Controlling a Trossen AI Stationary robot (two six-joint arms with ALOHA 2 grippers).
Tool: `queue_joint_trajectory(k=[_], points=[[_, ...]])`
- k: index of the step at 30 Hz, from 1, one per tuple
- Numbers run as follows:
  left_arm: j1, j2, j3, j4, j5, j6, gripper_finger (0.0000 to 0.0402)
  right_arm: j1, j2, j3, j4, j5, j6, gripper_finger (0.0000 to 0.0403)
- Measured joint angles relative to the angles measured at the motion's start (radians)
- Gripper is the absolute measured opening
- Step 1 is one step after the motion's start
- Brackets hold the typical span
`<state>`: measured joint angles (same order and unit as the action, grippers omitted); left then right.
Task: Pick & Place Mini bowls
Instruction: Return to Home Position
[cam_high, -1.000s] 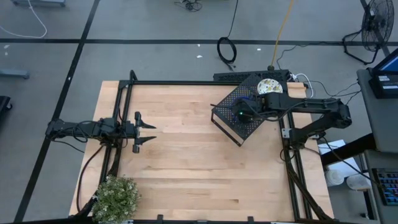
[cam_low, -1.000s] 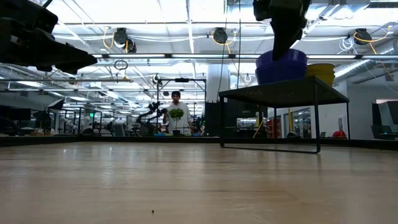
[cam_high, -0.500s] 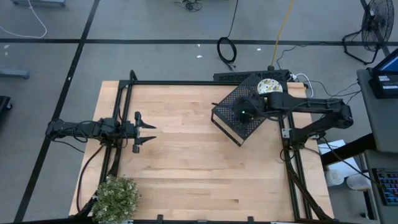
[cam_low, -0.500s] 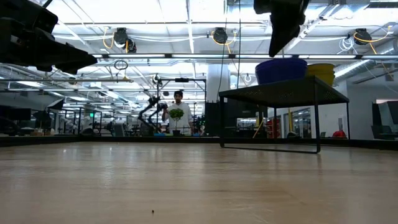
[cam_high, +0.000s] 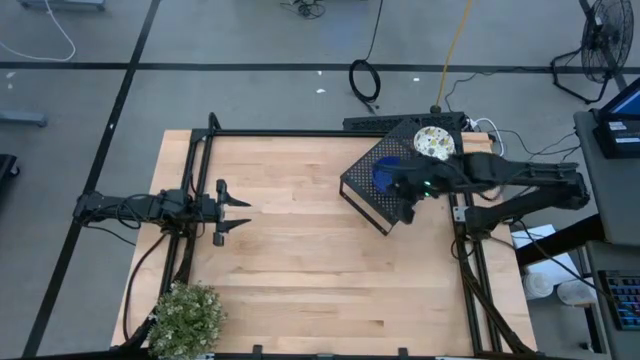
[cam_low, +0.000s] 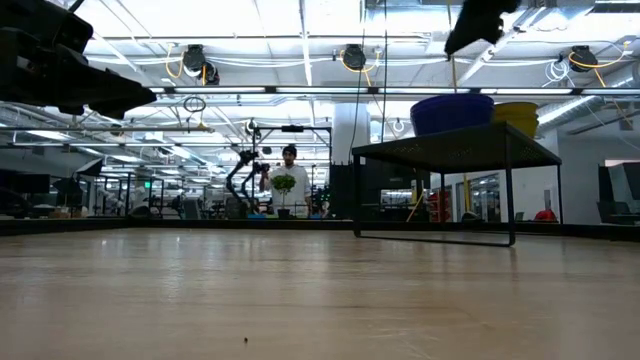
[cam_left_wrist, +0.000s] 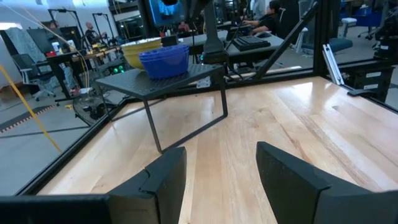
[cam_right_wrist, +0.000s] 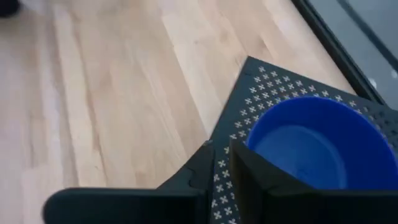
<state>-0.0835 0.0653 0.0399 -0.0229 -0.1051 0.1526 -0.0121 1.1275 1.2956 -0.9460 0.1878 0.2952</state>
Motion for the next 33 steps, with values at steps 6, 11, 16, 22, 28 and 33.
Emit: queue_joint_trajectory(k=[6, 11, 16, 22, 28, 33], points=[[0.000, 0.000, 0.000, -0.004, 0.000, 0.000, 0.0198, 0.077, -0.258, -0.294, 0.251, 0.021, -0.048, 0.0003], [0.000, 0.000, 0.000, -0.003, 0.000, 0.000, 0.0198, 0.116, -0.509, -0.568, 0.501, 0.020, -0.053, 0.0005], [0.000, 0.000, 0.000, -0.003, 0.000, 0.000, 0.0198, 0.145, -0.705, -0.818, 0.742, 0.012, -0.121, 0.0001], [0.000, 0.000, 0.000, -0.003, 0.000, 0.000, 0.0198, 0.175, -0.844, -1.000, 0.885, -0.110, -0.228, 0.0001], [0.000, 0.000, 0.000, -0.003, 0.000, 0.000, 0.0198, 0.192, -0.948, -1.142, 1.007, -0.113, -0.327, 0.0001], [0.000, 0.000, 0.000, -0.002, 0.000, 0.000, 0.0198, 0.192, -1.008, -1.239, 1.087, -0.114, -0.352, 0.0000]])
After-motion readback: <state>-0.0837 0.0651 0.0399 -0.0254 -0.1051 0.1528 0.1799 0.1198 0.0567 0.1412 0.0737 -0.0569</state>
